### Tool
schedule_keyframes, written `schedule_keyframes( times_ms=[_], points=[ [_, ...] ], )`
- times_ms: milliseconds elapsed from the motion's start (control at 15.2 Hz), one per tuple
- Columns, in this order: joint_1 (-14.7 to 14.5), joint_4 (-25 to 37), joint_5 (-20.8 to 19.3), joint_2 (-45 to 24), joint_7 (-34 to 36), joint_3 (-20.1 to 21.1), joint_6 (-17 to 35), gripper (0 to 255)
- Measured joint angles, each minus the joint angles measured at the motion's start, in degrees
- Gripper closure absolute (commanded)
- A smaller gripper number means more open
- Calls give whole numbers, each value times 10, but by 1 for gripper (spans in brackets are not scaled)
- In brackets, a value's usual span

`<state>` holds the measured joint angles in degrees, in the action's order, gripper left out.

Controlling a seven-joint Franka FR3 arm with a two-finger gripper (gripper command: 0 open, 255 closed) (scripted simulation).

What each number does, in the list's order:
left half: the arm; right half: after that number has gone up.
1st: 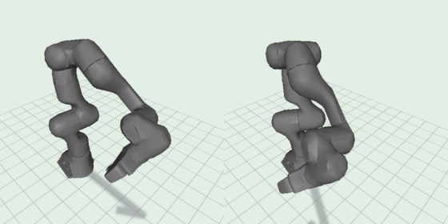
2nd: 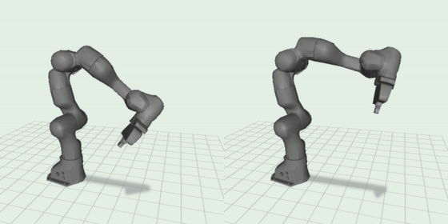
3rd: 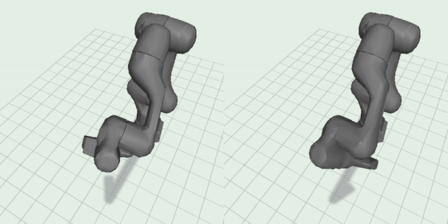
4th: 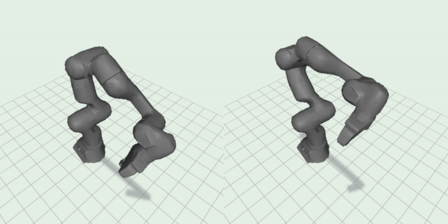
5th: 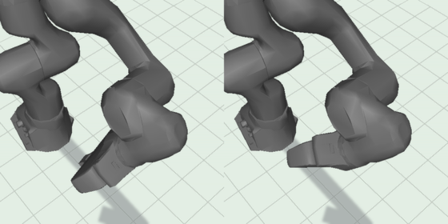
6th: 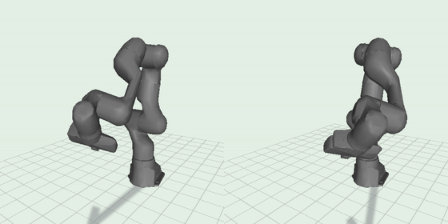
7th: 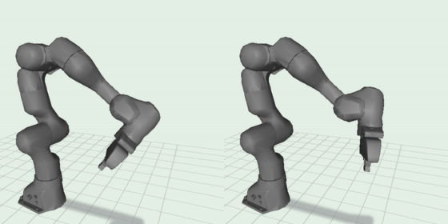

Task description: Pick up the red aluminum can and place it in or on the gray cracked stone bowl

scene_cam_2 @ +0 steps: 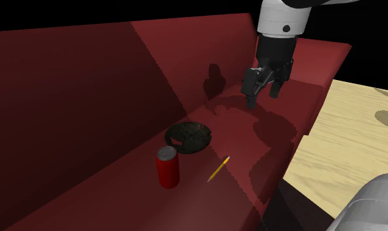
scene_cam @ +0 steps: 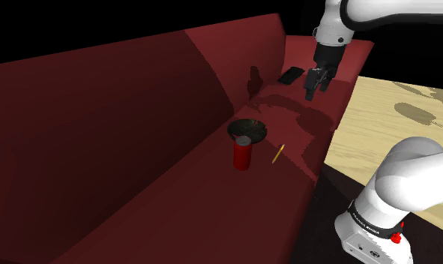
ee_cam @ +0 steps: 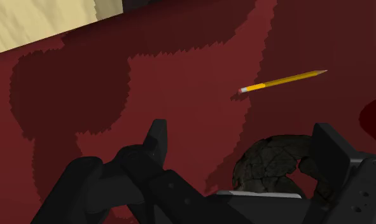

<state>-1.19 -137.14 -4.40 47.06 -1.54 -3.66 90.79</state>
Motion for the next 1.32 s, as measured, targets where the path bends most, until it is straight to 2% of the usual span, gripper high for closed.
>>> schedule_keyframes(
  times_ms=[132,528,924,1320],
  points=[
    [-3,0,4,-5,5,5,5,0],
    [-31,-16,42,-51,56,58,60,0],
    [-59,-6,75,-124,110,115,118,0],
    [-79,27,91,-222,162,169,181,0]
  ],
)
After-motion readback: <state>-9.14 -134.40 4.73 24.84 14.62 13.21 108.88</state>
